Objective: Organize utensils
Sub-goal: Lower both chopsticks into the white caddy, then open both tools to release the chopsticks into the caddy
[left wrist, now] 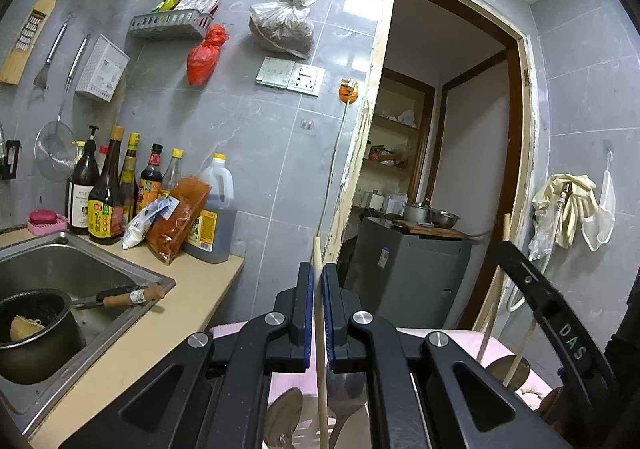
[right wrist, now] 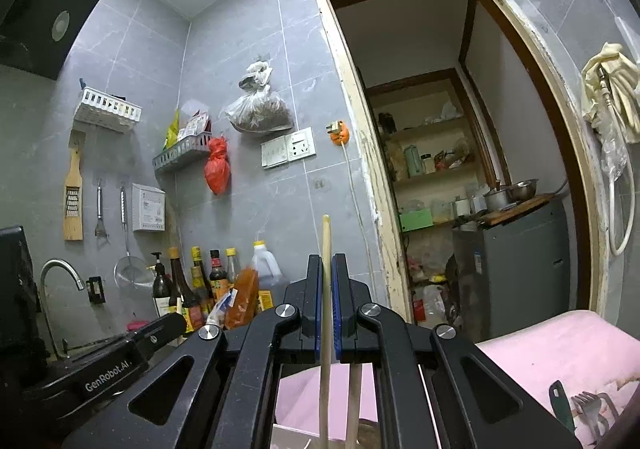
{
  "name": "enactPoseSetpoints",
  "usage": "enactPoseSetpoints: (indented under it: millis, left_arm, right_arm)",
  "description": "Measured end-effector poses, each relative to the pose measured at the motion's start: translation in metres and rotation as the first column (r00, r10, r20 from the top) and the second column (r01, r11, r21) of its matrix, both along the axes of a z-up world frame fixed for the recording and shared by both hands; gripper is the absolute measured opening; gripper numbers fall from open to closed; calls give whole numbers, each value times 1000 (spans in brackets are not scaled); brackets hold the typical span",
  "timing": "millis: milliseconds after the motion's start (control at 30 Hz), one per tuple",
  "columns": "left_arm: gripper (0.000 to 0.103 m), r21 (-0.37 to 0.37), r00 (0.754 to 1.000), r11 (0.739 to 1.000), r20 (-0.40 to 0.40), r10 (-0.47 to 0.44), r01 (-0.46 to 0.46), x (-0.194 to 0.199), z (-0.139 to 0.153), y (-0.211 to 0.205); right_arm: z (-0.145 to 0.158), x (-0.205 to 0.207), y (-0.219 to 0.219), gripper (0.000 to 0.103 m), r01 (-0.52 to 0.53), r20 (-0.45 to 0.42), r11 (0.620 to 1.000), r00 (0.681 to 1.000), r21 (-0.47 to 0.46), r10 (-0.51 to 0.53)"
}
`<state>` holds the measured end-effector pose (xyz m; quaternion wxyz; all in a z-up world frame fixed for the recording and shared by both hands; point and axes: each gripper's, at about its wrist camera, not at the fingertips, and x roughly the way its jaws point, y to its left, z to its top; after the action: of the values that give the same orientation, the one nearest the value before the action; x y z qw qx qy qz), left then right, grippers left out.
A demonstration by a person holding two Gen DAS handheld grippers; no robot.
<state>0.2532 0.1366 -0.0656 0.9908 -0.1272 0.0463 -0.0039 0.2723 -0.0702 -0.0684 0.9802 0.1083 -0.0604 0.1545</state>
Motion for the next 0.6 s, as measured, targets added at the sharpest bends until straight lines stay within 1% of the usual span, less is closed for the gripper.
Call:
enactPoseSetpoints:
  millis: [367,467,500,533,600]
  left_arm:
    - [5,-10,999,1000,-36,-22,21,-3,-7,-2]
    - [5,-17,999,999,-40,-34,34,-5,-7,-2]
    - [5,-19,998,999,-42,-40,39,-6,-7,-2]
    - [5,-19,998,999,-46,-45,44,-6,-7,-1]
    - [5,-25,997,998,-58,-53,51,-6,-6,-1]
  right_arm:
    - [3,-11,-5,5,-7,-5,1000,1000,-16,7]
    - [4,-15,-5,7,-8,-11,1000,1000,-20,8]
    - [4,-16,-6,12,-10,-15,1000,1000,-20,9]
    - [4,-17,-6,22,-9,-18,1000,1000,-19,9]
    - [5,-19,-8,32,-10,-27,1000,1000,-9,10]
